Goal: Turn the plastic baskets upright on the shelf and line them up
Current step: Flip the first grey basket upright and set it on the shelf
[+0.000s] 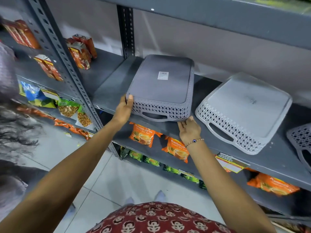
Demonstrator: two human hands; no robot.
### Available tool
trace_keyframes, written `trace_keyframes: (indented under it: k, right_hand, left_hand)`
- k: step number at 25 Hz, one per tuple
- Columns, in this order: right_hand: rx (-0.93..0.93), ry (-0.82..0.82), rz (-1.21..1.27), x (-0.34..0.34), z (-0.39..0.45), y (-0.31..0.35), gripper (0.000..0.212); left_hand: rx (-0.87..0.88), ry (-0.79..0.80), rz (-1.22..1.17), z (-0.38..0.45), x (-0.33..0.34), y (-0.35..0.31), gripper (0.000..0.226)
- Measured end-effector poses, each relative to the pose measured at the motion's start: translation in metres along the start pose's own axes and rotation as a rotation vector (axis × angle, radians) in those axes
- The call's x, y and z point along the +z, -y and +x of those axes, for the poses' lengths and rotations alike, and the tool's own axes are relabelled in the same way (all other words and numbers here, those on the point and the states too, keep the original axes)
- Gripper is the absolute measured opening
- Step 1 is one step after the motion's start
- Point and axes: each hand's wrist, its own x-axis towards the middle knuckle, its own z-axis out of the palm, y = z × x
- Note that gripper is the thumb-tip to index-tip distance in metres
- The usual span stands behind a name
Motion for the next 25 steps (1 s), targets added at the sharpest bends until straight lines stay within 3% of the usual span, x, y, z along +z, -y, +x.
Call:
trace_keyframes:
  k: [3, 6, 9, 13, 16, 20, 22, 25]
  right_hand:
    - [-0.022, 0.074, 0.102, 0.001, -0.013, -0.003, 0.023]
    - [-0.029, 0.127, 0.163, 0.004, -0.02, -0.007, 0.03]
    - [-0.08, 0.152, 0.17, 0.007, -0.032, -0.002, 0.027]
    - [-0.205, 0.241, 0.119, 0.013, -0.054, 0.009, 0.021]
    - [-0.317, 0.473, 0.094, 0.031, -0.085, 0.017, 0.022]
    - [-0.453, 0.699, 0.014, 0.064, -0.118, 0.011, 0.025]
    - [-0.517, 0.671, -0.101, 0.07, -0.114, 0.002, 0.024]
    - [-0.645, 0.444, -0.507, 0.062, -0.084, -0.01, 0.022]
  left_hand:
    - [0.051, 0.008, 0.023, -0.001, -0.005, 0.0, 0.055]
    - [0.345, -0.006, 0.172, 0.001, -0.013, 0.0, 0.061]
    - [0.598, 0.116, 0.474, 0.002, -0.013, 0.003, 0.084]
    - [0.69, 0.073, 0.696, -0.003, -0.005, 0.013, 0.119]
    - [0.657, 0.011, 0.453, -0.003, -0.009, 0.011, 0.11]
    - [0.605, 0.059, 0.181, -0.007, -0.017, 0.014, 0.096]
    - [0.57, 0.058, 0.123, -0.008, -0.019, 0.015, 0.093]
    - [0.483, 0.072, -0.069, -0.014, -0.022, 0.008, 0.077]
